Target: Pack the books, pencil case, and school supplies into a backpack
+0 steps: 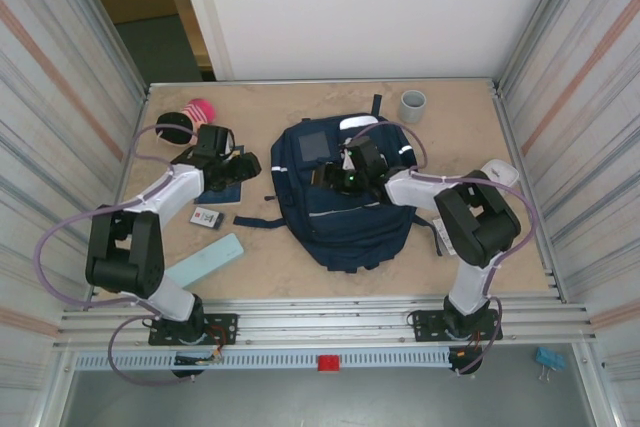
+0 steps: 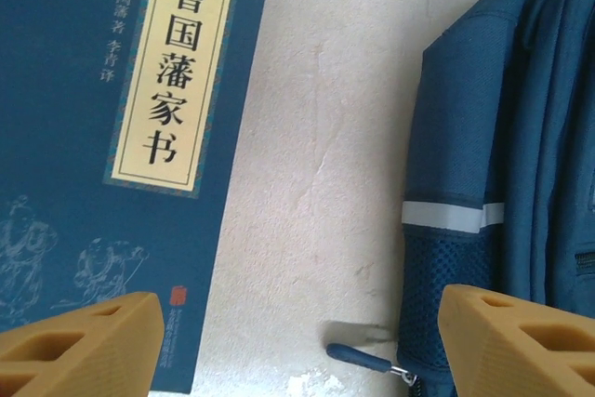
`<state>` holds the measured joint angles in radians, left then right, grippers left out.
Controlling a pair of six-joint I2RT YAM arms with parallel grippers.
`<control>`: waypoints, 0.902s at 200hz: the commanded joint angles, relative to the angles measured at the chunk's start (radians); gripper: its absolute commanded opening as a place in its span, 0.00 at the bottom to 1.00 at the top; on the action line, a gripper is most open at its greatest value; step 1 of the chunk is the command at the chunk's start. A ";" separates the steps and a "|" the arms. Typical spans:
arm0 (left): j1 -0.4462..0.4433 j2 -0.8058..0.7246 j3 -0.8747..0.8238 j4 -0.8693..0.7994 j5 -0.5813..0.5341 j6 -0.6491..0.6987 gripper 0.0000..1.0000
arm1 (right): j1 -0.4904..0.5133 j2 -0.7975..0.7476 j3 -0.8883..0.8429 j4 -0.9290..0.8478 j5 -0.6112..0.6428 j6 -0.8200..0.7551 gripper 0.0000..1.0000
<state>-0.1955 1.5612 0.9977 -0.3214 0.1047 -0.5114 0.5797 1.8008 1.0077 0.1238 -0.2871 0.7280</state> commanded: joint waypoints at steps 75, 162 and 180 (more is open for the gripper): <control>0.101 -0.011 0.085 -0.108 0.012 0.075 0.79 | 0.185 -0.151 0.181 -0.258 0.092 -0.110 0.69; 0.140 -0.035 0.039 -0.074 0.077 0.053 0.79 | 0.265 0.363 0.602 -0.277 0.048 -0.125 0.72; 0.140 -0.022 0.039 -0.071 0.089 0.054 0.78 | 0.248 0.427 0.639 -0.299 0.064 -0.124 0.72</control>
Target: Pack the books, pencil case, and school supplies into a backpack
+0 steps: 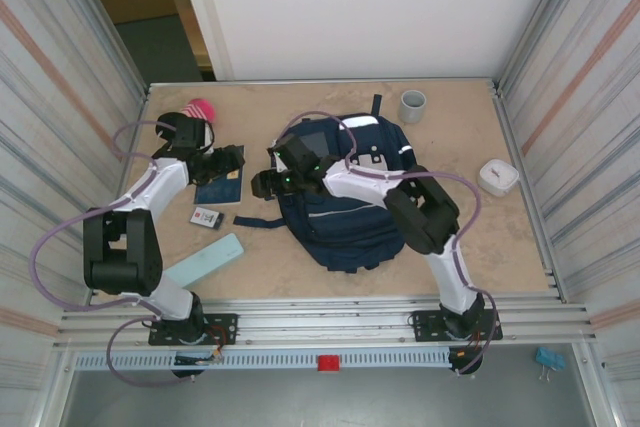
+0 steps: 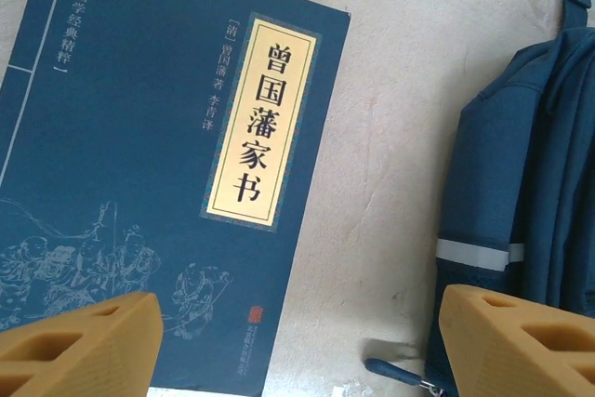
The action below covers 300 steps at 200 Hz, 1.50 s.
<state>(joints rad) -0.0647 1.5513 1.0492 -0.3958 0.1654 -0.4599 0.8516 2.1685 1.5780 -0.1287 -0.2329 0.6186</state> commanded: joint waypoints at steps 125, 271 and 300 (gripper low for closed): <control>0.006 0.155 0.080 -0.044 -0.017 0.087 0.76 | -0.121 -0.328 -0.392 0.065 -0.048 -0.024 0.72; -0.247 0.362 0.119 -0.112 0.134 0.037 0.77 | -0.143 -0.766 -0.635 0.055 -0.019 -0.082 0.73; -0.335 0.258 0.029 -0.048 0.129 -0.059 0.76 | -0.141 -0.787 -0.629 -0.010 0.021 -0.055 0.73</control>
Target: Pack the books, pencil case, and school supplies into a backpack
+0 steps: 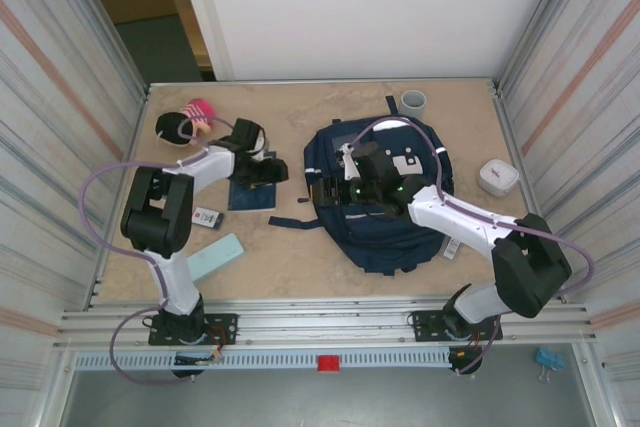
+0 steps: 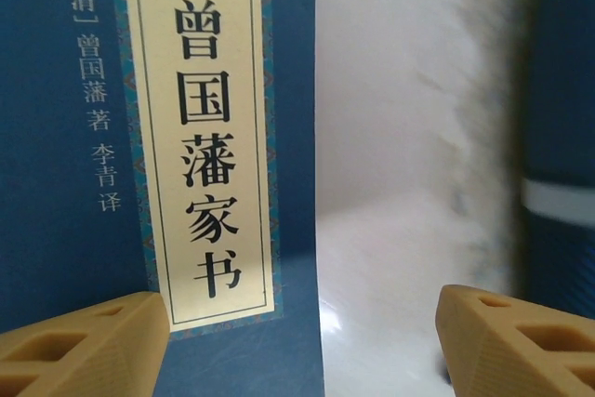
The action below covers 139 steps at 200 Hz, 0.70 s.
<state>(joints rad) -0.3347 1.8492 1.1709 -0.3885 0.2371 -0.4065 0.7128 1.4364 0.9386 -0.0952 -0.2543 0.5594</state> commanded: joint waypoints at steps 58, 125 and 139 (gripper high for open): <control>-0.025 -0.326 -0.070 -0.124 0.032 -0.106 0.77 | 0.116 0.059 0.157 -0.194 0.134 0.029 0.69; 0.195 -0.312 -0.178 -0.086 0.148 0.041 0.68 | 0.214 0.435 0.410 -0.214 0.186 0.069 0.63; 0.218 -0.282 -0.187 -0.080 0.139 0.060 0.68 | 0.222 0.499 0.449 -0.217 0.196 0.069 0.61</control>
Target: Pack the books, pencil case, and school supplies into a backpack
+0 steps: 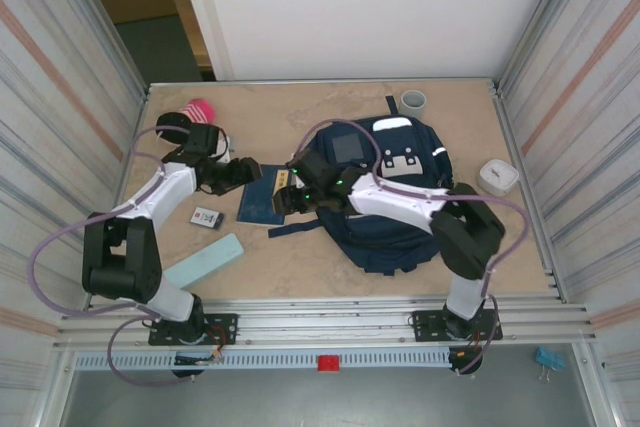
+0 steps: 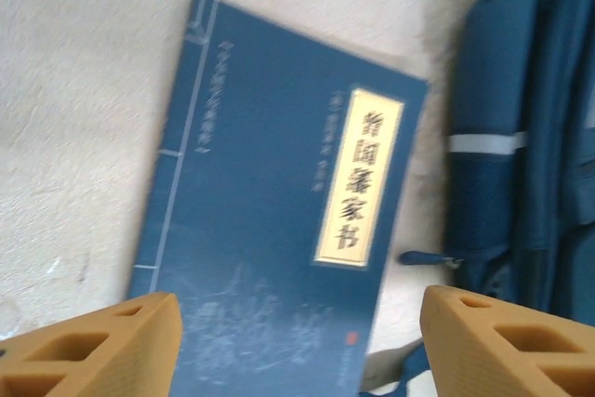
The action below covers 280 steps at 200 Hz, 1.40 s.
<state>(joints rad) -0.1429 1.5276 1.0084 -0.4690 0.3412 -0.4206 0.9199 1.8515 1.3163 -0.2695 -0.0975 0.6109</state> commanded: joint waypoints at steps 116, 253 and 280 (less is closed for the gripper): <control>0.060 0.222 -0.031 0.068 0.118 0.147 0.66 | 0.023 0.280 0.128 -0.036 0.046 -0.015 0.38; 0.013 -0.067 -0.168 0.100 0.404 0.052 0.66 | -0.027 0.270 0.049 0.062 -0.093 0.028 0.32; 0.011 -0.040 -0.209 0.161 0.431 0.026 0.66 | -0.030 0.275 0.046 0.071 -0.103 0.041 0.31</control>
<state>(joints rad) -0.0982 1.4631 0.8619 -0.3012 0.6216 -0.3489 0.8871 2.0899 1.3903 -0.2333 -0.1886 0.6285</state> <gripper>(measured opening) 0.660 0.316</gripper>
